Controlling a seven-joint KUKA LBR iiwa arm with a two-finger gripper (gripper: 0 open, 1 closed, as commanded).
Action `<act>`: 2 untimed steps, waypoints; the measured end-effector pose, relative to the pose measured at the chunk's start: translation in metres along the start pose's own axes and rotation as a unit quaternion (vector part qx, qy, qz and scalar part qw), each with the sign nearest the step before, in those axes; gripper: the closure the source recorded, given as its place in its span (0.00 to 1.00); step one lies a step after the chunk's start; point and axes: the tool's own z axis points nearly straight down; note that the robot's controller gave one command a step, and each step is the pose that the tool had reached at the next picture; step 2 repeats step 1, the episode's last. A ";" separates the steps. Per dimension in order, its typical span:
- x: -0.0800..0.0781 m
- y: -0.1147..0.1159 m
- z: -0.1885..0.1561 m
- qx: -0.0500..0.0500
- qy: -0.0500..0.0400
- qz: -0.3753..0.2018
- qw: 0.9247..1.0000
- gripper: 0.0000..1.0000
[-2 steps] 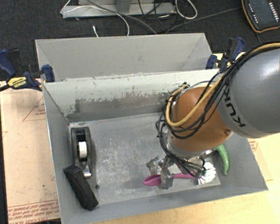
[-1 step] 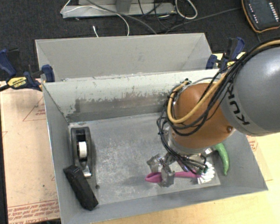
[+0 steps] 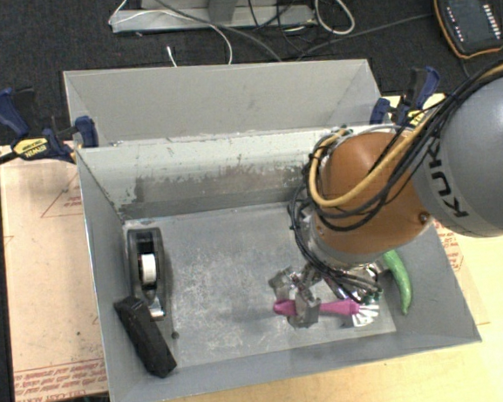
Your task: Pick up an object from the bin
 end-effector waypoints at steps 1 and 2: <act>-0.001 0.000 -0.012 0.000 -0.001 0.001 1.000 1.00; -0.001 0.000 -0.012 0.000 -0.001 0.001 1.000 1.00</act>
Offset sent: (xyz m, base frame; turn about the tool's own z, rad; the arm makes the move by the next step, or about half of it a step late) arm 0.0007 0.0006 0.0175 0.0011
